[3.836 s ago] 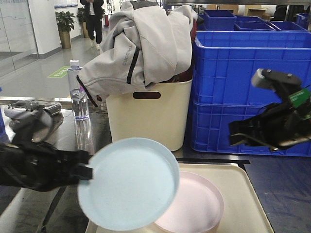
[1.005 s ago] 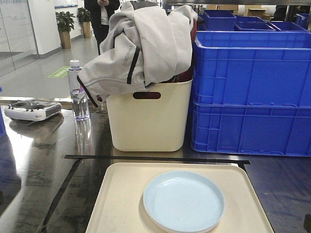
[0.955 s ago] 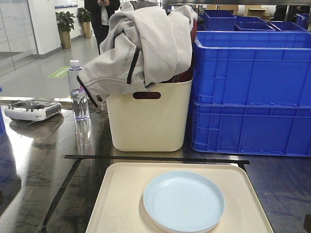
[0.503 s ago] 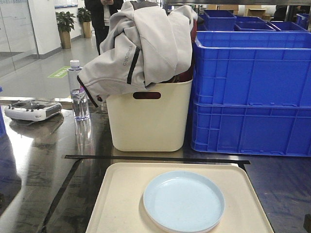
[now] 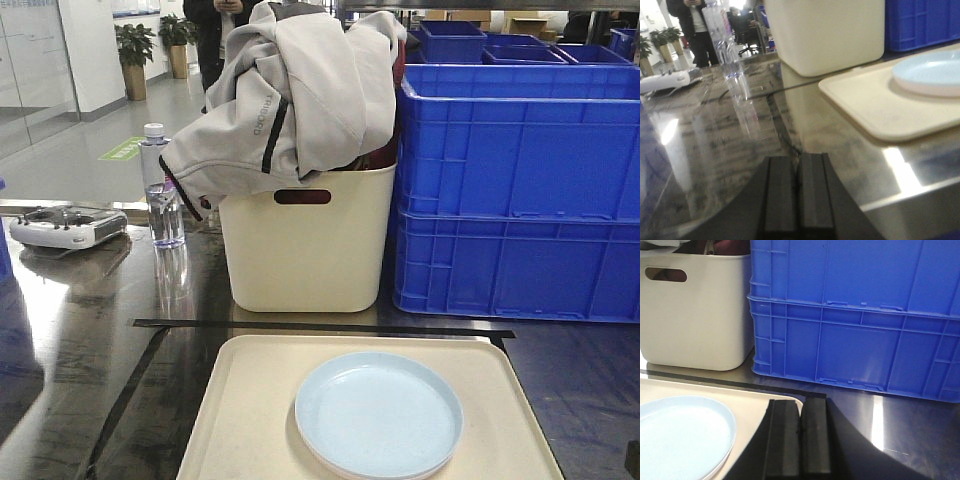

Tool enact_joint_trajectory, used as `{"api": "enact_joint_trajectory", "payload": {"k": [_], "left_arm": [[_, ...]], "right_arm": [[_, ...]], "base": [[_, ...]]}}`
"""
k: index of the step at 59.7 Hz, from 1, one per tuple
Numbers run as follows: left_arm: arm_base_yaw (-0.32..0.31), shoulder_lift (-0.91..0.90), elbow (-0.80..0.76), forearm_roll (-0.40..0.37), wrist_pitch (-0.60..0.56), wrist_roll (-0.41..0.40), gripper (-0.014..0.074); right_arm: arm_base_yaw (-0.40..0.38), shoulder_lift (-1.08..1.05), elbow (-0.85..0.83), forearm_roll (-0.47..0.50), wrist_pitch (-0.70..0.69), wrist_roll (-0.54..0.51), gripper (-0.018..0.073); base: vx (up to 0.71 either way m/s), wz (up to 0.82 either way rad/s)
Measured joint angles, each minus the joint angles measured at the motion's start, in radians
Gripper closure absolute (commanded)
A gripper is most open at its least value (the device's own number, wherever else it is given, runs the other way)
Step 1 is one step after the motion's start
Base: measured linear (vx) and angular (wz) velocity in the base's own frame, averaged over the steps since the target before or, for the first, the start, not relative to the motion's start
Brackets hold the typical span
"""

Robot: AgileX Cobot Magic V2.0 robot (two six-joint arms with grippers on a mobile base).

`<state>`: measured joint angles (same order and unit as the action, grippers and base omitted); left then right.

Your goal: Grab plate from conveyor and place on tray

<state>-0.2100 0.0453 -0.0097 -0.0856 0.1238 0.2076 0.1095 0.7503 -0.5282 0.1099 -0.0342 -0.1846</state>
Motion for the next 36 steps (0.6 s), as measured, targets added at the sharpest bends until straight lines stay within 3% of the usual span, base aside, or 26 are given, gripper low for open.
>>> {"api": "enact_joint_trajectory", "payload": {"k": [36], "left_arm": [[0.008, -0.053, 0.037, 0.019, 0.044, 0.0, 0.0603]], "right_arm": [[0.0, 0.0, 0.0, 0.0, 0.009, 0.0, 0.0568]], "base": [[0.0, 0.0]]}}
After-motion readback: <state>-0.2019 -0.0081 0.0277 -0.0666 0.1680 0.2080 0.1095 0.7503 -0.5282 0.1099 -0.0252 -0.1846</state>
